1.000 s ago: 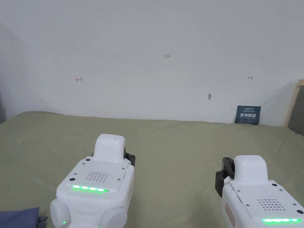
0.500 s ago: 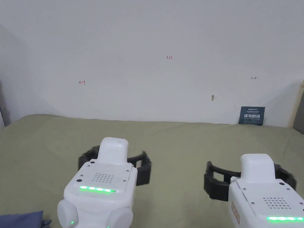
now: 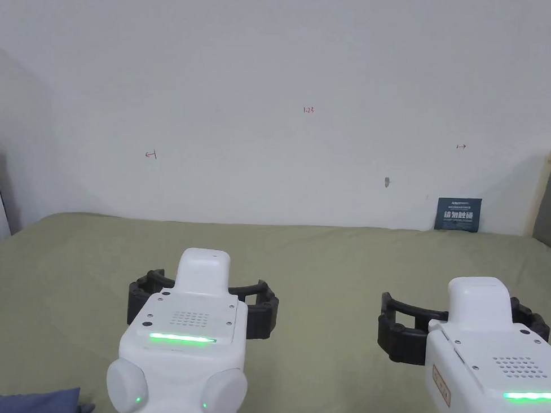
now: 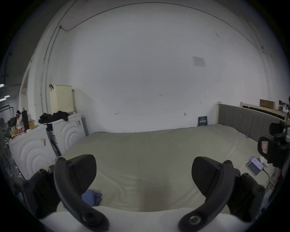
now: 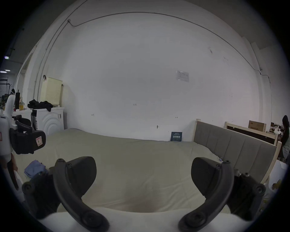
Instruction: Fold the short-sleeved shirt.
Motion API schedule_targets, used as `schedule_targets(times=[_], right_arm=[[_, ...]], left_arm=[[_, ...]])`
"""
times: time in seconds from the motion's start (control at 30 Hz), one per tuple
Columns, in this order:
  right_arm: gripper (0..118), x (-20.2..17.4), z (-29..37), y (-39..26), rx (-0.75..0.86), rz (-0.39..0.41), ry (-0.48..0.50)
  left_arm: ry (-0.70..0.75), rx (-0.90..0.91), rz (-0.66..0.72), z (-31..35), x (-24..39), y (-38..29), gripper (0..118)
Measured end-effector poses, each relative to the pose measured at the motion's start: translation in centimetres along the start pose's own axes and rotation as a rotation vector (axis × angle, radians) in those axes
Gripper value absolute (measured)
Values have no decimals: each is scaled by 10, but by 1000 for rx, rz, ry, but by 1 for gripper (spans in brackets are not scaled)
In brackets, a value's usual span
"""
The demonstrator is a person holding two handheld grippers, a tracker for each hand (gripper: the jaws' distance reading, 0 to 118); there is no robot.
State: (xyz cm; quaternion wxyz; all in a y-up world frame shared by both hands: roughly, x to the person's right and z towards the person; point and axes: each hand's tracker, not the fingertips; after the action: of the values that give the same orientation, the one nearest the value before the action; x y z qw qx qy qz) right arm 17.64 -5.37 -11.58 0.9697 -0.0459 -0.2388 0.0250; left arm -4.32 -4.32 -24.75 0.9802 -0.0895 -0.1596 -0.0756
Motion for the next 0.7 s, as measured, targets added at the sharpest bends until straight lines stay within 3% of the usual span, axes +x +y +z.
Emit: schedule_targets(times=[0.07, 0.13, 0.23, 0.5, 0.7], right_arm=[[118, 0, 1, 1, 4, 8, 2], [118, 0, 2, 2, 5, 12, 4], [118, 1, 2, 3, 0, 11, 9], [118, 1, 1, 5, 0, 23, 6], [118, 2, 1, 3, -13, 17, 12]], left_arm=[[17, 20, 13, 1, -2, 0, 118], [-98, 42, 54, 2, -12, 1, 118], [-114, 13, 103, 0, -19, 6, 118], [-45, 39, -108, 9, -3, 5, 118], [-43, 40, -100, 11, 0, 5, 118]])
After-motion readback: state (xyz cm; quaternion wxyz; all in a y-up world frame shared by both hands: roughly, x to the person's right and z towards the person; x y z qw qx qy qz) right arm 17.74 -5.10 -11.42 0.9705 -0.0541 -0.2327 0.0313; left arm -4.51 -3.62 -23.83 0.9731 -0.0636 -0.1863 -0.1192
